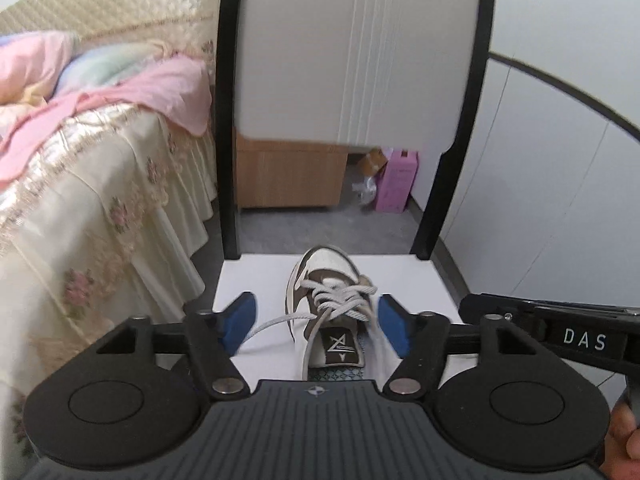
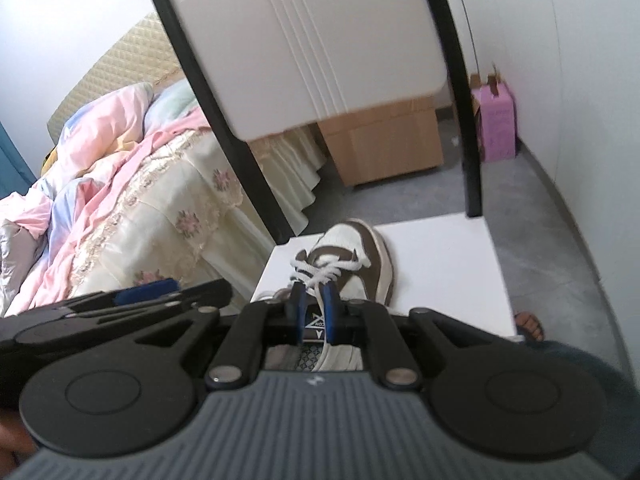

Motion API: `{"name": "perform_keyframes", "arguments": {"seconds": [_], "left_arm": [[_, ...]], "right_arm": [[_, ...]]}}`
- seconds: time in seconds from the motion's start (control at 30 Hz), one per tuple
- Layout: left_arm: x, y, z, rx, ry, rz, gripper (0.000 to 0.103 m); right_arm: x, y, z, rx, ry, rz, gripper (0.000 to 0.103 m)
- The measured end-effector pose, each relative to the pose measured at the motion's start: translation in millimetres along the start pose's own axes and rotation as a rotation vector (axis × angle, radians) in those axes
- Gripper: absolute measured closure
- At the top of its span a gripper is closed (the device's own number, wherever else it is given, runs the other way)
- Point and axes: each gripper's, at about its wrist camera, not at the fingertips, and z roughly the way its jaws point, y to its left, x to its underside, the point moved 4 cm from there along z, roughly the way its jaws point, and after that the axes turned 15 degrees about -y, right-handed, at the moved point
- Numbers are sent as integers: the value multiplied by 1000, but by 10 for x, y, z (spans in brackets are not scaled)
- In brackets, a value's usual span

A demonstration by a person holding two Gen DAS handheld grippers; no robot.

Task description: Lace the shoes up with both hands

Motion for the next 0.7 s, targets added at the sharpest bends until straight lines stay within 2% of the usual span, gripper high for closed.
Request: {"name": "perform_keyframes", "arguments": {"seconds": [0.2,0.37,0.5,0.53,0.6,0.7], "left_arm": [[-226,-42,-557,14,-53,-6,13],[-271,-143,-948,8,-55,53,10],[-258,-148,-1196,9,-63,22,9],[-250,-138,-1254,14,-66,9,9],[-219,-122,-1355,28,-70,-14,9],[-165,-96,-1467,36,-81,-25,9]], "right_arm": [[-205,123,-495,14,-55,-30,91],[-278,248,-901,25,-104,-31,91],[-220,299,-1161,33,-112,-11,90],[-195,307,-1210,37,-112,-9,88],[-141,347,-1307,42,-113,-27,73],[-86,402,-1402,30,-111,-22,69]]}}
